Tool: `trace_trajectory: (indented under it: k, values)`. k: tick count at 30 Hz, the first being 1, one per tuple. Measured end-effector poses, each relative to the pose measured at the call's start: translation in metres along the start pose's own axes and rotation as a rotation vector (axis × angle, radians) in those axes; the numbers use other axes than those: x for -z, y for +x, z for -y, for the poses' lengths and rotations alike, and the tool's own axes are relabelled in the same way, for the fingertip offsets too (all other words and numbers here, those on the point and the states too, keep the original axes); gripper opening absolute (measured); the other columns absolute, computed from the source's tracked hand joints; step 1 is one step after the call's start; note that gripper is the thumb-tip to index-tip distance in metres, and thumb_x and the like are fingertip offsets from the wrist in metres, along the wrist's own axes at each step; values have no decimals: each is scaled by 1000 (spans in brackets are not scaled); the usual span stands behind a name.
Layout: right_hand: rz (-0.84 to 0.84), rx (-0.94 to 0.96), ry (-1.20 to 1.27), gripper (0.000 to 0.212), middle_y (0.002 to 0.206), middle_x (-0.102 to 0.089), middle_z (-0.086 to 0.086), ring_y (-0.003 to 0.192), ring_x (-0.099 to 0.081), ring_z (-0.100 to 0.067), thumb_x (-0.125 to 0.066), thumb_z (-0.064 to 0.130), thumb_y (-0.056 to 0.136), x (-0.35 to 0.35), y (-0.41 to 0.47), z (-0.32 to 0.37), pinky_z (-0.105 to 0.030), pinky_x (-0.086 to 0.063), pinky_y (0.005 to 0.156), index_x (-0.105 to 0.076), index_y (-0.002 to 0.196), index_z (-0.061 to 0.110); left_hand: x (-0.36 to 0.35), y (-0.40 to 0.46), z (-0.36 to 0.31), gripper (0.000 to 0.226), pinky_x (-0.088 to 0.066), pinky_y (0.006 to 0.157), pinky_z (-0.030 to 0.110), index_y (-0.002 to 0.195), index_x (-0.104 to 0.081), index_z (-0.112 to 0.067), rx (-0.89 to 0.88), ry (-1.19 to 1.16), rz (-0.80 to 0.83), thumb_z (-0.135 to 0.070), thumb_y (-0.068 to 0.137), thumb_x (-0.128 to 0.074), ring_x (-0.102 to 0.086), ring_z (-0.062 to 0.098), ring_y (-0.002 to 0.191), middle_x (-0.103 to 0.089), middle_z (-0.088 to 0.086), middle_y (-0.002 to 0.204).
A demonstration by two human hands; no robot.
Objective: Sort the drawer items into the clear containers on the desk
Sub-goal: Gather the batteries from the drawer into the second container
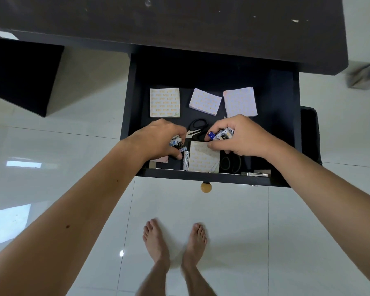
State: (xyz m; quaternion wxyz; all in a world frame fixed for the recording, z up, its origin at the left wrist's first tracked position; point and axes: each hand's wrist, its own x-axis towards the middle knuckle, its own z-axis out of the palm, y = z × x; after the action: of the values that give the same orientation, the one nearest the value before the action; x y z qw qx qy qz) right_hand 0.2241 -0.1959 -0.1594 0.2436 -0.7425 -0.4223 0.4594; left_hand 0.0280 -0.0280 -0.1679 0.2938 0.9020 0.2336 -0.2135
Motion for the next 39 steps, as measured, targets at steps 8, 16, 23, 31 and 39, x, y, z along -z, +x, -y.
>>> trace_trajectory:
  k: [8,16,23,31,39]
  values:
    - [30,-57,223,11,81,-78,-14,78,-80,-24,-83,5,90,3,-5,3,-37,-64,59,-80,99,10,0,-1,2,22,-52,93,42,108,-71,-33,6,-2,-46,-39,89,-81,-53,20,113,-64,-2,116]
    - [102,-29,142,40,94,-75,-4,72,-79,-22,-75,-3,93,-2,-7,13,-34,-65,62,-77,120,26,1,-3,0,18,-48,95,39,110,-69,-30,-76,-148,-115,-38,95,-75,-54,21,111,-56,-4,112]
    - [142,-5,-71,20,78,-76,-2,50,-67,-9,-92,28,83,-9,4,26,-19,-48,51,-73,88,25,13,-22,-1,18,-50,86,26,115,-67,-25,-164,-330,-226,-36,101,-67,-62,12,100,-68,-5,112]
    - [317,176,-461,39,115,-66,21,112,-59,-6,-89,34,85,-35,31,43,-28,-48,95,-77,121,45,32,-46,6,37,-52,79,11,138,-60,-44,-198,-499,-357,-29,105,-62,-64,-7,99,-61,-24,123]
    - [319,321,-657,20,104,-62,6,94,-51,-11,-83,35,90,-41,38,40,-33,-46,80,-75,108,37,30,-41,10,22,-51,75,9,122,-66,-38,-189,-559,-360,-26,103,-66,-64,-7,94,-64,-24,109]
